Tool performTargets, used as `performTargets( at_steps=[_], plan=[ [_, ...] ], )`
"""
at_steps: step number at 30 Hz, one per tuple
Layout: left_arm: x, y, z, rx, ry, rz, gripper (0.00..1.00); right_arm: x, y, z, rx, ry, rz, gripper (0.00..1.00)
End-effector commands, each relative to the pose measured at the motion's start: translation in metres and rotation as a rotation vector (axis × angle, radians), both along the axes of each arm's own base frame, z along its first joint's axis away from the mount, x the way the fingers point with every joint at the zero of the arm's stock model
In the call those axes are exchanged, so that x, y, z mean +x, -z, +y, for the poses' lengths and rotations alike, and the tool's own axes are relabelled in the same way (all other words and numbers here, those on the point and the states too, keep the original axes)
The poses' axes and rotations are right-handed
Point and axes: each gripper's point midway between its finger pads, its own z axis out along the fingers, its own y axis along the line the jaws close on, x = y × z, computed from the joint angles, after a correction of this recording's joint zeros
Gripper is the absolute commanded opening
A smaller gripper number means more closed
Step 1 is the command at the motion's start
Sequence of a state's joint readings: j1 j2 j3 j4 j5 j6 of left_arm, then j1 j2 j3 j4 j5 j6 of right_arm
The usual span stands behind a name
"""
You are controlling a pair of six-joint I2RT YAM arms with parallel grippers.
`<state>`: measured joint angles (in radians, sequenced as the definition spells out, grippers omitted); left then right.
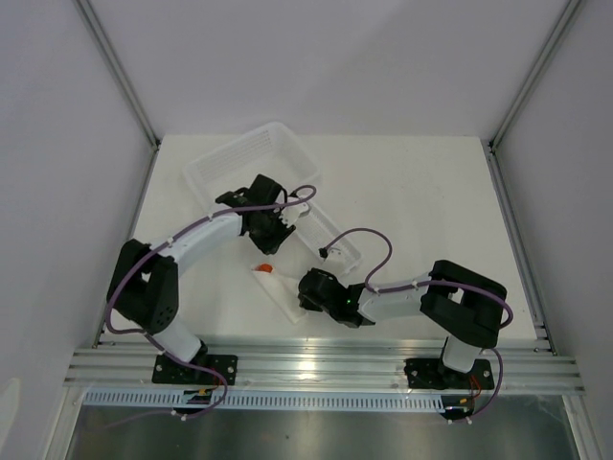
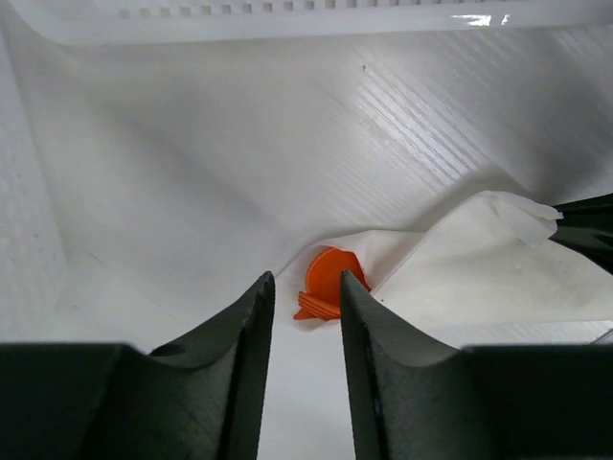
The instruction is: Place the utensils on the paper napkin and roll it up
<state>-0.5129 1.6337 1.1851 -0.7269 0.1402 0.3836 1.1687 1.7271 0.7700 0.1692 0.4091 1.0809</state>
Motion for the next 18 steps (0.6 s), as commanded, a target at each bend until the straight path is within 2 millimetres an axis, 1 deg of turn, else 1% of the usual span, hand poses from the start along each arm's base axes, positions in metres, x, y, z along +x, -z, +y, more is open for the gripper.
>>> performTargets(
  at_steps=[1, 2, 3, 4, 6, 7, 8, 9, 11, 12, 18],
  plan=[
    [0.007, -0.032, 0.001, -0.029, -0.035, -0.083, 0.35, -0.007, 0.018, -0.015, -0.075, 0.001, 0.023, 0.0],
    [-0.003, -0.042, -0.008, -0.093, 0.001, -0.074, 0.32, -0.007, 0.018, -0.015, -0.071, 0.0, 0.023, 0.0],
    [-0.014, -0.046, -0.014, -0.122, 0.035, -0.062, 0.31, -0.007, 0.017, -0.014, -0.069, -0.002, 0.022, 0.0],
    [-0.029, -0.038, -0.015, -0.132, 0.067, -0.024, 0.31, -0.007, 0.015, -0.014, -0.058, 0.001, 0.021, 0.0],
    [-0.049, -0.033, -0.024, -0.141, 0.137, 0.004, 0.29, -0.007, 0.013, -0.013, -0.044, 0.002, 0.02, 0.0],
    [-0.054, -0.027, -0.024, -0.132, 0.149, 0.022, 0.27, -0.007, 0.011, -0.011, -0.029, 0.0, 0.017, 0.0],
    [-0.065, -0.012, -0.021, -0.112, 0.156, 0.068, 0.26, -0.007, 0.01, -0.009, -0.02, -0.004, 0.018, 0.0],
    [-0.068, 0.0, -0.023, -0.11, 0.159, 0.108, 0.24, -0.008, 0.01, -0.008, -0.014, -0.011, 0.022, 0.0],
    [-0.075, 0.014, -0.023, -0.103, 0.151, 0.156, 0.23, -0.008, 0.008, -0.005, 0.005, -0.01, 0.023, 0.0],
    [-0.075, 0.022, -0.024, -0.099, 0.148, 0.171, 0.23, -0.009, 0.008, -0.005, 0.011, -0.011, 0.026, 0.0],
    [-0.072, 0.038, -0.027, -0.078, 0.143, 0.21, 0.22, -0.008, 0.003, -0.006, 0.037, -0.008, 0.028, 0.0]
  ],
)
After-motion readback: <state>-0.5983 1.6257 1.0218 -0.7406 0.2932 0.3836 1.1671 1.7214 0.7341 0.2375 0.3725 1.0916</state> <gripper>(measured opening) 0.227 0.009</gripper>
